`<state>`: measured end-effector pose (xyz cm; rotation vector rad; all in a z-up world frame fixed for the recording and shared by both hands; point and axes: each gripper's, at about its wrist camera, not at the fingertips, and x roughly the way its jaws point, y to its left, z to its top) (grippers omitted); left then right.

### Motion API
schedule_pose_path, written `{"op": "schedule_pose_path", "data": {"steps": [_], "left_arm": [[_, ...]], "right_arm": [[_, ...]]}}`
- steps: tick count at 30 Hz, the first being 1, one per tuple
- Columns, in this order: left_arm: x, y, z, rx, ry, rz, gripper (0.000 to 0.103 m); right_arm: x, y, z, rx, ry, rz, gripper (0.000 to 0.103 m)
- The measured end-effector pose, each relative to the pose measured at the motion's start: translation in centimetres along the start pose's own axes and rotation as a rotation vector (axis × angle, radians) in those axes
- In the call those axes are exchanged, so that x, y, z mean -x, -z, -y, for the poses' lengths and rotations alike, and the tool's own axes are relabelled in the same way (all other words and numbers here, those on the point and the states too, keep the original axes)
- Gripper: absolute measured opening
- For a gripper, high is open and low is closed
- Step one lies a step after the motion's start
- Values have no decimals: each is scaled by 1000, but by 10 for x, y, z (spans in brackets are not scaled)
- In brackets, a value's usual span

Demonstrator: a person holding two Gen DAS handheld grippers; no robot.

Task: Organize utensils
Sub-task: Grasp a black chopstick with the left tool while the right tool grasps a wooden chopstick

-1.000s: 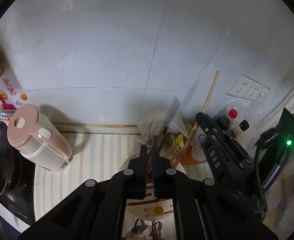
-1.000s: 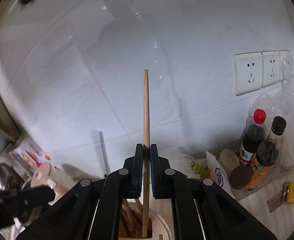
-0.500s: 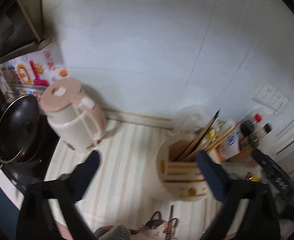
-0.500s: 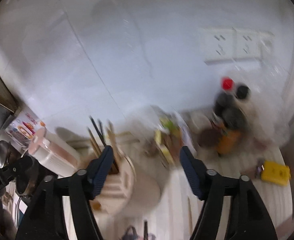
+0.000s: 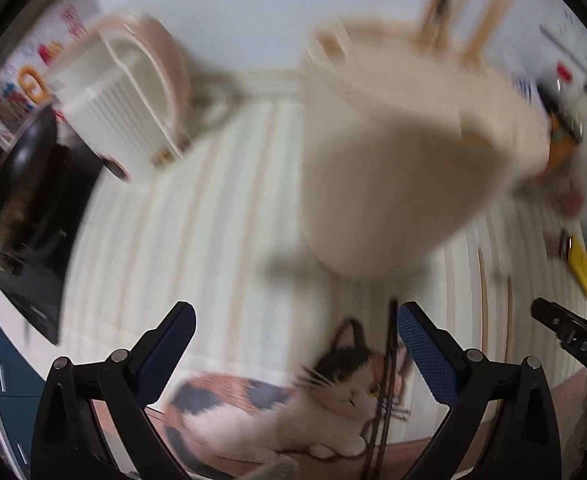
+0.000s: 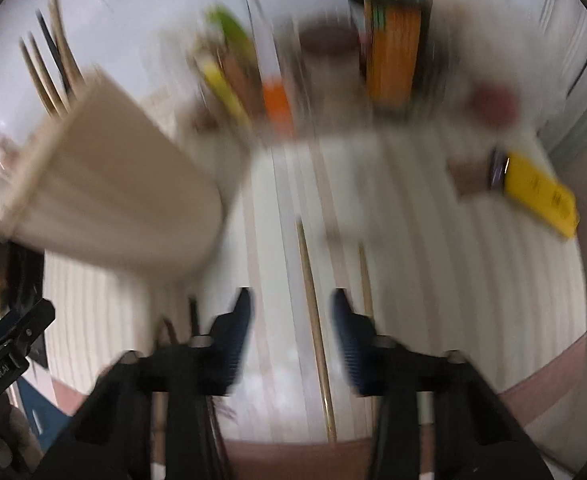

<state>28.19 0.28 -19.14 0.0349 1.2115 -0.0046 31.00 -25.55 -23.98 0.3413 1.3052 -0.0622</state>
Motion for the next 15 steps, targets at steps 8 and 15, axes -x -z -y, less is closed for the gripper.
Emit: {"op": "schedule_pose_path", "data": {"steps": [8,15], "left_arm": [[-83,47,46,-102,106,-261,33],[-93,57,67,-168,79,-242,9]], "right_arm": [[-43,29,25,-19,33,-115,22],[-45,34,38,-49,46,-116,22]]}}
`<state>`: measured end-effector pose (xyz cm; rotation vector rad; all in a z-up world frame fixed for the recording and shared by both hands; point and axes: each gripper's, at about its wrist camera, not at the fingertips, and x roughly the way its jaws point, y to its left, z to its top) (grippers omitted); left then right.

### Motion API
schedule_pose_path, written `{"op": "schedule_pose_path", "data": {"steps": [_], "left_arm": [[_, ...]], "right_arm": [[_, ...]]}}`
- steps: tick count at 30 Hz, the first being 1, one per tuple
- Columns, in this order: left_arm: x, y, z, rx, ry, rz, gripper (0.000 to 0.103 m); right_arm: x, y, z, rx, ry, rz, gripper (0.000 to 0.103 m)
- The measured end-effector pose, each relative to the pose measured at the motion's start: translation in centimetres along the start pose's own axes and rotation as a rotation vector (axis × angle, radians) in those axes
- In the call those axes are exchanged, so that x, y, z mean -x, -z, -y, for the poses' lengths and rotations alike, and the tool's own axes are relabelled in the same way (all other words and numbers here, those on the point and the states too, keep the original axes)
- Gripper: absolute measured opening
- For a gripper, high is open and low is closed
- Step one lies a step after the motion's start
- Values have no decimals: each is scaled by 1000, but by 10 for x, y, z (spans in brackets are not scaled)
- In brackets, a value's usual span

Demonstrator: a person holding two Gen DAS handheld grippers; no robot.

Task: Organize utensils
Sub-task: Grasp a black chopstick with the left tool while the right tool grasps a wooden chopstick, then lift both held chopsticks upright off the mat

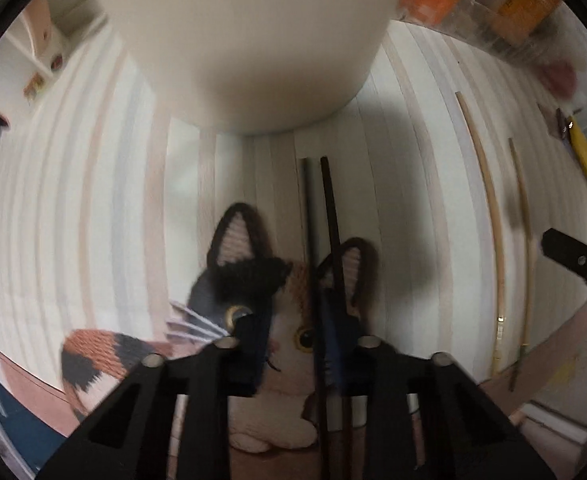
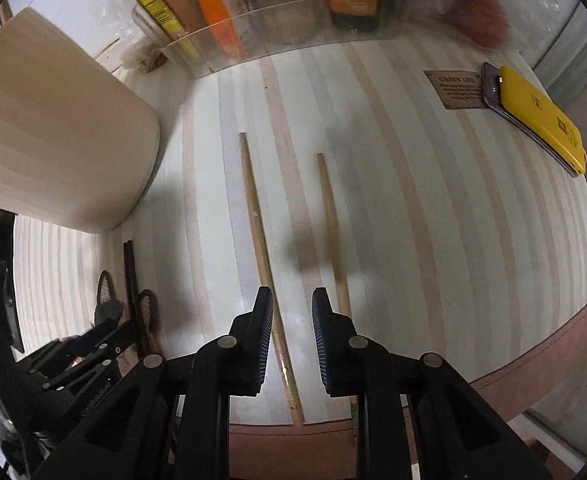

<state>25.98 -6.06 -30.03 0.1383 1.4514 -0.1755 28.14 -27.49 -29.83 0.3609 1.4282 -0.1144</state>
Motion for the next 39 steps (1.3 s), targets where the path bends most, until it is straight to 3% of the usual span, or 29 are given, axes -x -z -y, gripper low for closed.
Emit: {"op": "schedule_pose_path", "data": {"steps": [1,6,12,18,21,24,27,32,39], "left_arm": [[-1,0,1,-9,-9,8,4],[4,3,-27,81,6,1,3],[5,6,-84,192,-63,5,3],[-1,13,-104,237,-71,-15,3],[-3,16,-102,217,-87,-5,3],[-6,19,-88,204,-95,-3,3],[-10,39,-57,184,-35,-43,3],[-11,48,-28,125,-81,-18,3],[-10,52,-22,97,-88,-10,3]], "right_arm": [[1,0,0,-2,1,-1,22],[2,0,0,7,-8,-8,22],[-14,-8,-12,32,-31,-38,22],[-46,-11,-32,104,41,-105,22],[-48,-6,-41,145,92,-97,8],[-46,6,-45,165,90,-108,7],[-45,23,-48,182,61,-153,7],[-45,35,-52,199,65,-181,8],[-45,36,-56,190,79,-186,8]]}}
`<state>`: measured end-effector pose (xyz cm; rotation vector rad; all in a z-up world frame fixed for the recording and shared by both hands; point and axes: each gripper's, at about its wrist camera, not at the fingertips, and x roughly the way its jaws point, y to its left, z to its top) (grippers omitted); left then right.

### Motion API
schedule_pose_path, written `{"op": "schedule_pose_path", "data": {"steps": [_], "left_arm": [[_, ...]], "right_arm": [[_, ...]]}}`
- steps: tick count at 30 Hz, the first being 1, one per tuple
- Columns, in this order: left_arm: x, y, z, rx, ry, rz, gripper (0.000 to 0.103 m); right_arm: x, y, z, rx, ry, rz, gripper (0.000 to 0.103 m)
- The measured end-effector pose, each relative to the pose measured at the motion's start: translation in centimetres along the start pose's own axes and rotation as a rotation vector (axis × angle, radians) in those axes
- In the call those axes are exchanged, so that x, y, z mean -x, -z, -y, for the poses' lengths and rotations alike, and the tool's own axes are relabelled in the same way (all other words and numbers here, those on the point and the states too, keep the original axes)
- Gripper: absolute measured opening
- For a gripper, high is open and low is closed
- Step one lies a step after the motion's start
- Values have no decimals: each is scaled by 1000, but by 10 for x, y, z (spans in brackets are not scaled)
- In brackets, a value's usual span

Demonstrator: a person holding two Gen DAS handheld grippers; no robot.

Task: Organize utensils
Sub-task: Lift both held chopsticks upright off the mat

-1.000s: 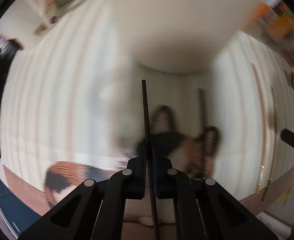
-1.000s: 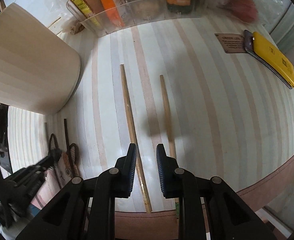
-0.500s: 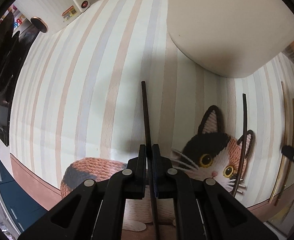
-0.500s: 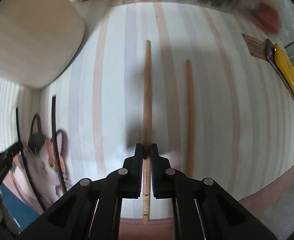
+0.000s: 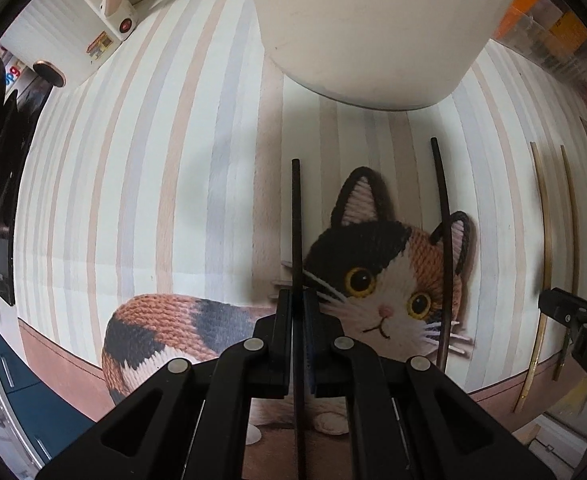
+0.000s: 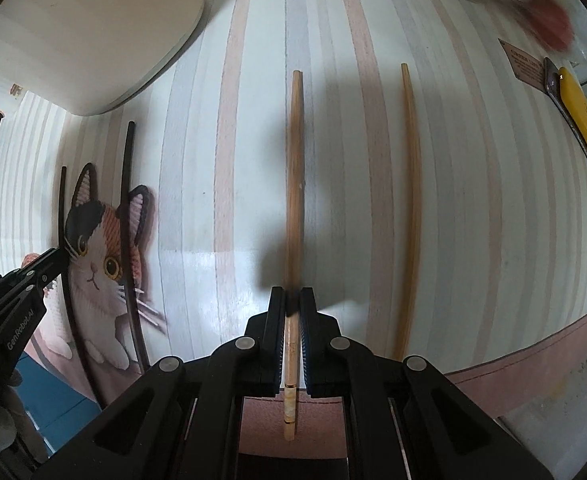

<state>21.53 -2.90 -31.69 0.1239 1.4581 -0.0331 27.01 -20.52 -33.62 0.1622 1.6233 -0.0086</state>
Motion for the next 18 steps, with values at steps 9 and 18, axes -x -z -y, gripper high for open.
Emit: {"op": "schedule_pose_path", "data": {"steps": [9,18], "left_arm": [[3,-23,-8,5,20,-9,3],[5,-30,-28,-5,32,-15,3]], "right_arm": [[-4,-18,-2,1,18,-10,9],[-8,-21,-14,18,54,0,9]]}}
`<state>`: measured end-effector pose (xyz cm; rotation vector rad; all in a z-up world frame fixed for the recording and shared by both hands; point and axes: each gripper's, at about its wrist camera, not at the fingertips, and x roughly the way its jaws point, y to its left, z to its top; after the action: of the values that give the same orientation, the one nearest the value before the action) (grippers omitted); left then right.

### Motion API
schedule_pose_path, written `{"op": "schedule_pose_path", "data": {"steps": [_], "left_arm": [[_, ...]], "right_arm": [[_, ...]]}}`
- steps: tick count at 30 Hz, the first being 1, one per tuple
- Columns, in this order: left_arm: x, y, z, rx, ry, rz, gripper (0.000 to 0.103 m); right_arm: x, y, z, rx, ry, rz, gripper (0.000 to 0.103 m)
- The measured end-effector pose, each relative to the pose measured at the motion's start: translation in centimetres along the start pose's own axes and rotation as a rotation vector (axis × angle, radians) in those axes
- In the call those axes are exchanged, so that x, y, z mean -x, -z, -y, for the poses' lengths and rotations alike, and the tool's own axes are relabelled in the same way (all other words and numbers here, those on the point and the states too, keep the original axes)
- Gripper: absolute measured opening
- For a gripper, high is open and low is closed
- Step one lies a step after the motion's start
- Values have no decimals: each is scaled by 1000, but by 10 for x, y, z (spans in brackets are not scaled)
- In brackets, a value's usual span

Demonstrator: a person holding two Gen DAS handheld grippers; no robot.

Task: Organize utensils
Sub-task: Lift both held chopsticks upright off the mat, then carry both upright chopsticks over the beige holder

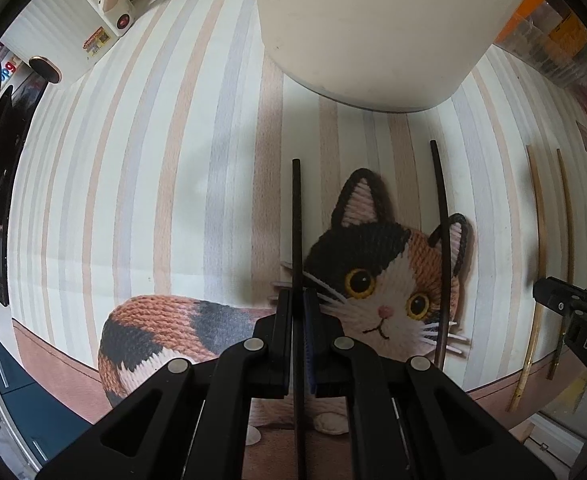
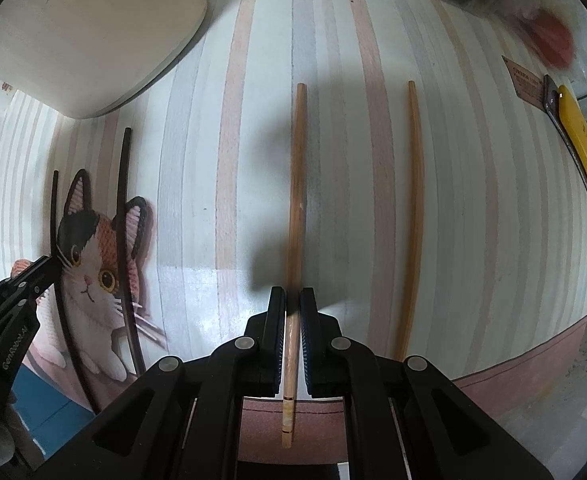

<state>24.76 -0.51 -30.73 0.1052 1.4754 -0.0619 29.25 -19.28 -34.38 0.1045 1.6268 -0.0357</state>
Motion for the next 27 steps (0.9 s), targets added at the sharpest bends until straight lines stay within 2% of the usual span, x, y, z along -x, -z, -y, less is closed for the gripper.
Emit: {"op": "schedule_pose_path", "data": {"steps": [5,8,12,16,21,27], "left_arm": [[0,-4,-6,16,9,-11,3],[1,-4,-8,2,6,-8,3],[19,-2,-10,2,10,32,3],[54,-6,-18,10,24,122,3],[109,-8,-30,42,20,281,3],[140,-9,-46,83,28,359,3]], "right_arm": [[0,5,-11,-16,4,12,8],[3,13,3,-53,-52,38,7],[15,23,15,-103,-84,92,7],[43,29,20,-116,-99,180,7],[80,34,18,-96,-86,303,7],[116,30,13,-65,-90,402,7]]}}
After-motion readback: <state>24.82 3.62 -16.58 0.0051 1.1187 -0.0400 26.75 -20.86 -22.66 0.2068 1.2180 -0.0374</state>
